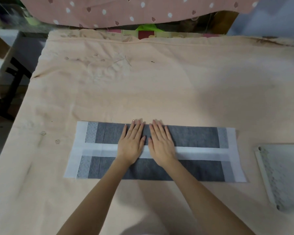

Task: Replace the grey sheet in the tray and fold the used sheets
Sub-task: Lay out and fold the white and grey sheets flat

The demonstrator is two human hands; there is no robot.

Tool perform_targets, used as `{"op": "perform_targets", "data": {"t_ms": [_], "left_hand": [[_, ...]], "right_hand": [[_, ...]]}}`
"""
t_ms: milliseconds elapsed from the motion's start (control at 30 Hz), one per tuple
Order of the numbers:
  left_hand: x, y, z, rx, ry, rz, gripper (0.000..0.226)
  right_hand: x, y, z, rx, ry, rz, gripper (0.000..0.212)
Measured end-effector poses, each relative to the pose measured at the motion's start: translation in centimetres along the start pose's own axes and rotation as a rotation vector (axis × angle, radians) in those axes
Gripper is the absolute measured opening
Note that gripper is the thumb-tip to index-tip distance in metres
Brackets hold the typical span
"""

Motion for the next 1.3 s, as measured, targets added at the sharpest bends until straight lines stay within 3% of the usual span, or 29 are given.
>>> {"op": "perform_targets", "data": {"t_ms": [167,667,1300], "left_hand": [[0.9,-0.3,-1.0,-0.006,-0.015,-0.008,0.053],[1.8,-1.0,-1.1,-0.017,0.002,-0.035,0.057],[2.1,-0.9,-1.2,-0.032,0.013,-0.062,0.06]], "right_hand": [[1.8,-0.4,-1.1,0.048,-0.086,0.058,0.058],[1.9,1.0,-0.8,0.04,-0.028,0.015,0.058],[-0.2,22.5,6.2,0.435,0.027,-0.046,0.06]]}}
Point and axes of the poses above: each hand's wrist, its own z-axis away from the middle knuckle, its own x-axis out of the palm, y = z × x, the point moved 2 cm from there along -z, towards the middle knuckle, and after that the axes turned 3 degrees about z, right-handed, at the moved point
